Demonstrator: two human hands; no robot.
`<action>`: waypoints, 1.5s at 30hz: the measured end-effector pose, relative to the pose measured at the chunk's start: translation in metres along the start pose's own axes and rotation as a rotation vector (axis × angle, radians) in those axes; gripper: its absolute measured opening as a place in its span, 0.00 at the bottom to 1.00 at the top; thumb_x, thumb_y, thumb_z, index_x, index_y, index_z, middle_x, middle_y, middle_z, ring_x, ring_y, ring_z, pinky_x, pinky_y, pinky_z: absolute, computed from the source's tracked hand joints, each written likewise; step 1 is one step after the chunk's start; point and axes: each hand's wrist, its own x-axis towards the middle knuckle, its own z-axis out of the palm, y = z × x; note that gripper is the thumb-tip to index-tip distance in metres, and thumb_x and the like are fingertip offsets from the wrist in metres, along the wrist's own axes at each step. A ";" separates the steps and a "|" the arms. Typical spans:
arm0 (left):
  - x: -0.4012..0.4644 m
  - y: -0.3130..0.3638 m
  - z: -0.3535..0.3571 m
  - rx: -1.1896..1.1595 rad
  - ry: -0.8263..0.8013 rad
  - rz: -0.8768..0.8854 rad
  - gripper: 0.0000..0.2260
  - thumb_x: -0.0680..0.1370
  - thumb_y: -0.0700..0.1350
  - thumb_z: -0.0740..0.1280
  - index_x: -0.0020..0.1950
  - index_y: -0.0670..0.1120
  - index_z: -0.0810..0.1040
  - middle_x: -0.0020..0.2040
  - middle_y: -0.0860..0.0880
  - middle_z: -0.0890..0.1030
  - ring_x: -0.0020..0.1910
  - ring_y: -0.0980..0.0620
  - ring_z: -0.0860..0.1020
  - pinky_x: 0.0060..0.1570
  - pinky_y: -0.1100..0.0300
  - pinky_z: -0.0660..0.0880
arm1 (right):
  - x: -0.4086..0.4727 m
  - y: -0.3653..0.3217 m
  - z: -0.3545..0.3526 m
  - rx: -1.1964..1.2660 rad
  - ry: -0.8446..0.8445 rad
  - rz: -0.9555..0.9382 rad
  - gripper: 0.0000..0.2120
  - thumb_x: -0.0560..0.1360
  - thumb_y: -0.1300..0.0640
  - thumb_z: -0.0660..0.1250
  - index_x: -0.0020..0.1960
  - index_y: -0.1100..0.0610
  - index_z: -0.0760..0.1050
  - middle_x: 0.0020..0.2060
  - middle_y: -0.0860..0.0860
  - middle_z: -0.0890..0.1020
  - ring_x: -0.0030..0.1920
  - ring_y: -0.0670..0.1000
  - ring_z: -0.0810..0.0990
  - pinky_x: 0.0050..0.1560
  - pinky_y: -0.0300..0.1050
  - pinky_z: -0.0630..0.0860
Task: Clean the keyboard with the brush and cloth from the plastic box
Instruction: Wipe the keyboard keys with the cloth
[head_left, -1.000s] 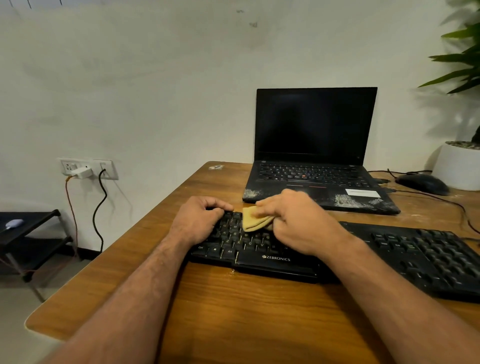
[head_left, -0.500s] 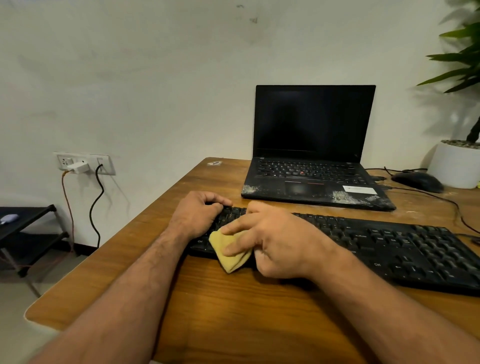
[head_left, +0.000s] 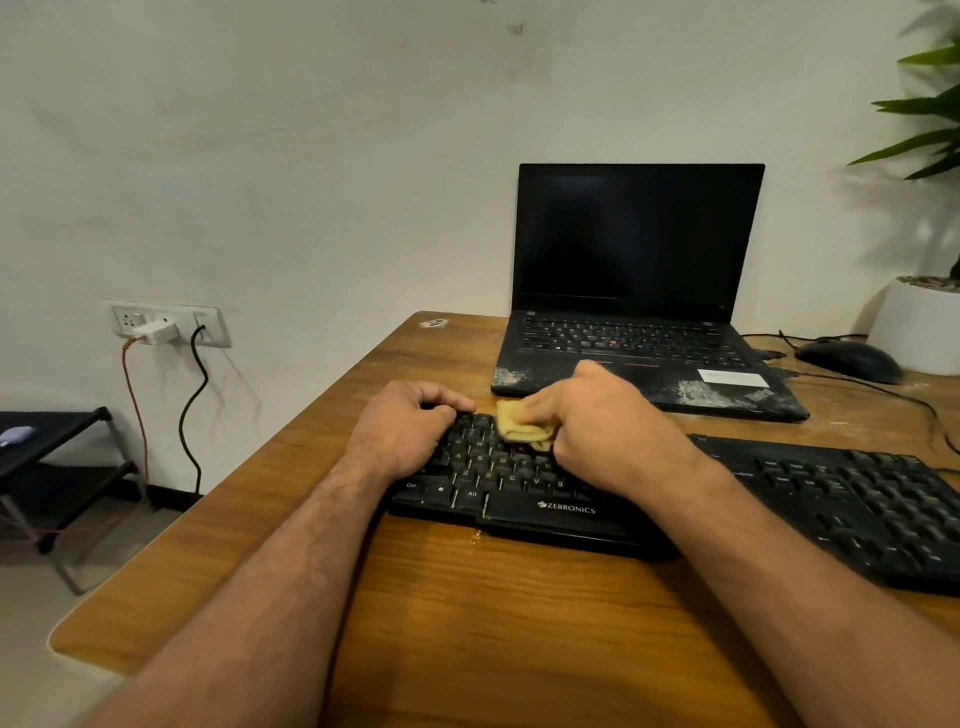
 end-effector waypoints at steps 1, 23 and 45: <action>0.001 0.000 0.000 -0.004 0.001 -0.003 0.08 0.79 0.44 0.66 0.47 0.53 0.85 0.48 0.55 0.83 0.40 0.60 0.80 0.38 0.65 0.73 | 0.004 0.005 0.000 -0.002 0.037 0.053 0.26 0.74 0.62 0.58 0.61 0.38 0.80 0.59 0.46 0.79 0.50 0.50 0.71 0.57 0.48 0.75; -0.002 0.002 0.000 0.016 0.022 -0.003 0.09 0.79 0.42 0.66 0.46 0.53 0.85 0.44 0.54 0.85 0.35 0.56 0.80 0.27 0.71 0.74 | -0.024 -0.012 -0.017 0.135 -0.030 -0.182 0.17 0.68 0.65 0.66 0.46 0.49 0.87 0.50 0.44 0.86 0.51 0.43 0.77 0.56 0.43 0.78; 0.001 -0.001 0.001 -0.009 0.015 -0.002 0.09 0.79 0.43 0.66 0.46 0.53 0.85 0.42 0.53 0.85 0.34 0.56 0.80 0.34 0.63 0.77 | -0.005 -0.011 -0.009 -0.106 -0.102 -0.115 0.28 0.76 0.64 0.59 0.69 0.38 0.74 0.69 0.39 0.75 0.49 0.45 0.63 0.55 0.42 0.70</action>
